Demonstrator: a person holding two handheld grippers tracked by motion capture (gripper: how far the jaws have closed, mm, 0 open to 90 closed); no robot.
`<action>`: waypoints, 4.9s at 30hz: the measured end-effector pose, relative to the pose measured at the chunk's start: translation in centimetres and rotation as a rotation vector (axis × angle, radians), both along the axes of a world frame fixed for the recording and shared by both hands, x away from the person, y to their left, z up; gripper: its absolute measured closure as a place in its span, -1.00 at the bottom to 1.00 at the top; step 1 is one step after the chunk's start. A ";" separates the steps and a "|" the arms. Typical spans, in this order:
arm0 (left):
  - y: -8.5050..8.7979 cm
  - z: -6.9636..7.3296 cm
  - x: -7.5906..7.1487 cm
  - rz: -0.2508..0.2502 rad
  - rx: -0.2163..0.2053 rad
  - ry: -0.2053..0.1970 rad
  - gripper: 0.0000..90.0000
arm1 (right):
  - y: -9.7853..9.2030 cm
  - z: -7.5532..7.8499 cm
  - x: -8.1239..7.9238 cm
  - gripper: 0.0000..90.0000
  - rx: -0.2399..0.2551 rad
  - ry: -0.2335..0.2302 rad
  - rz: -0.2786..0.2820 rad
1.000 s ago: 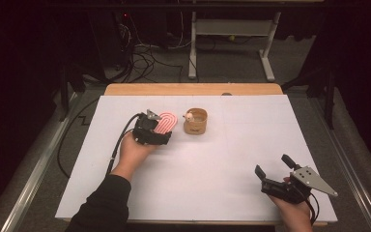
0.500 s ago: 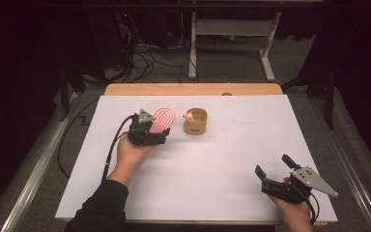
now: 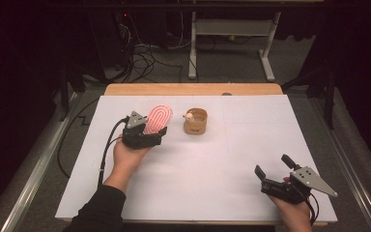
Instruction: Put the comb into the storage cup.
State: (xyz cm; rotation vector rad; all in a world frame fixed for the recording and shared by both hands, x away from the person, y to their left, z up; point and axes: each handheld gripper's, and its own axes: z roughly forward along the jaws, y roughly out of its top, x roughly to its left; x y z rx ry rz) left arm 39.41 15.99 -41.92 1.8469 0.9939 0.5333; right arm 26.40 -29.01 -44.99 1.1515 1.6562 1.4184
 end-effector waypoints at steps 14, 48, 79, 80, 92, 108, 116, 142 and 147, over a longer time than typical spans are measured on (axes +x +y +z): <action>0.2 1.3 -2.5 -0.036 -0.083 -0.086 -0.59 | 0.1 0.0 0.0 -1.00 -0.002 0.000 -0.001; -4.6 0.1 -8.2 -0.213 -0.139 -0.132 -0.59 | 1.2 -0.2 -0.2 -1.00 -0.040 0.010 0.027; -5.2 0.8 -8.6 -0.219 -0.150 -0.159 -0.60 | 8.0 3.0 4.5 -1.00 -0.097 0.057 0.145; -5.2 0.8 -8.6 -0.221 -0.150 -0.160 -0.60 | 8.2 3.1 4.6 -1.00 -0.093 0.056 0.150; -5.6 0.6 -9.0 -0.214 -0.125 -0.172 -0.60 | 9.5 3.1 5.5 -1.00 -0.072 0.054 0.141; -6.4 0.5 -9.9 -0.237 -0.108 -0.190 -0.60 | 9.9 3.2 3.8 -1.00 -0.074 0.064 0.207; -7.0 0.3 -10.0 -0.245 -0.094 -0.191 -0.60 | 10.5 4.7 3.1 -1.00 -0.039 0.040 0.243; -8.9 0.2 -11.0 -0.269 -0.084 -0.199 -0.60 | 12.6 7.1 1.9 -1.00 0.068 0.053 0.352; -9.1 0.7 -11.4 -0.278 -0.098 -0.212 -0.60 | 13.1 7.0 1.8 -0.97 0.082 0.061 0.370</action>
